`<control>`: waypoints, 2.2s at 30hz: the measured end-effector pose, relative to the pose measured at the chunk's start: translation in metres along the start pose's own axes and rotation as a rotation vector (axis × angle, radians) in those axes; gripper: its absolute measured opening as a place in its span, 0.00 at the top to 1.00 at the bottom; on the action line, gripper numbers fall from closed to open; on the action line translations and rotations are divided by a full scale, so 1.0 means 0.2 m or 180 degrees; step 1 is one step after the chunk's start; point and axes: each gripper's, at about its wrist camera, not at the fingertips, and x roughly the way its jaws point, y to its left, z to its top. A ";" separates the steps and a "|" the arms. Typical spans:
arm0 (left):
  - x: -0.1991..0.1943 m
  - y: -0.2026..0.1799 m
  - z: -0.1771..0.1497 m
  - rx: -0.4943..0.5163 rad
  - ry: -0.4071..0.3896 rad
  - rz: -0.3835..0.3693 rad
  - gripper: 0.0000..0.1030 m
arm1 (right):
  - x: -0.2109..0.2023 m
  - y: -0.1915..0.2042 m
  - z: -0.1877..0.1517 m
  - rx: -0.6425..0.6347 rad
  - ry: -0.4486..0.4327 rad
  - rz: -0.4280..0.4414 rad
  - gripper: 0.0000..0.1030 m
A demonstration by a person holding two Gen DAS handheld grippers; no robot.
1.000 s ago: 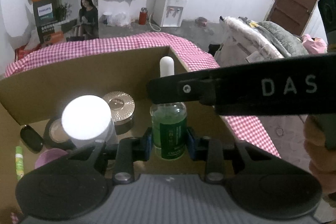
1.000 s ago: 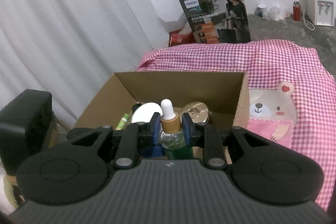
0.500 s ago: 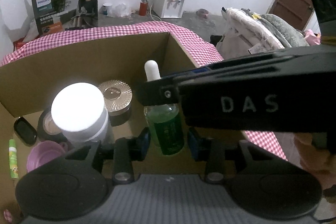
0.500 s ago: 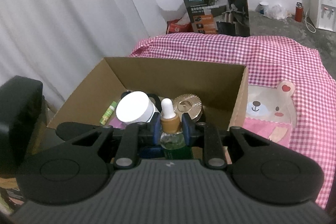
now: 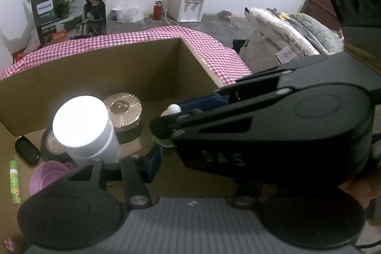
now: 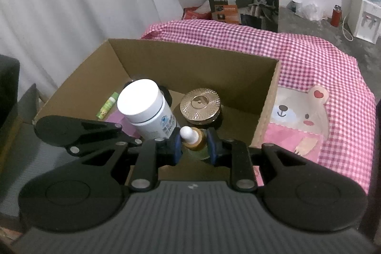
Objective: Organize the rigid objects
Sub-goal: 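Lower the dropper bottle into the box and open the left gripper, then withdraw the left gripper and move the right gripper to the white charger, then close the right gripper on the white charger plug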
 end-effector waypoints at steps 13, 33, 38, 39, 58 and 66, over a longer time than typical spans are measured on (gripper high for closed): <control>-0.10 -0.03 -0.02 0.0056 -0.0125 0.0054 0.35 | -0.15 -0.02 0.01 0.0122 -0.0232 0.0003 0.76; -0.85 0.00 -0.37 0.0153 -0.0832 0.0203 0.06 | -0.96 0.42 -0.44 0.0599 -0.1550 0.0128 0.29; -0.92 0.17 -0.54 -0.0049 -0.0798 0.0386 0.05 | -0.87 0.52 -0.57 0.0752 -0.1417 0.0320 0.28; -0.91 0.22 -0.57 -0.0101 -0.0765 0.0400 0.05 | -0.82 0.53 -0.58 0.0780 -0.1354 0.0366 0.28; -0.45 0.54 -0.89 -0.0294 -0.0367 0.0442 0.33 | 0.16 0.69 -0.63 0.1589 -0.0353 0.0503 0.64; -0.38 0.53 -0.88 -0.0240 -0.0380 0.0457 0.48 | 0.24 0.69 -0.65 0.1725 -0.0376 0.0575 0.70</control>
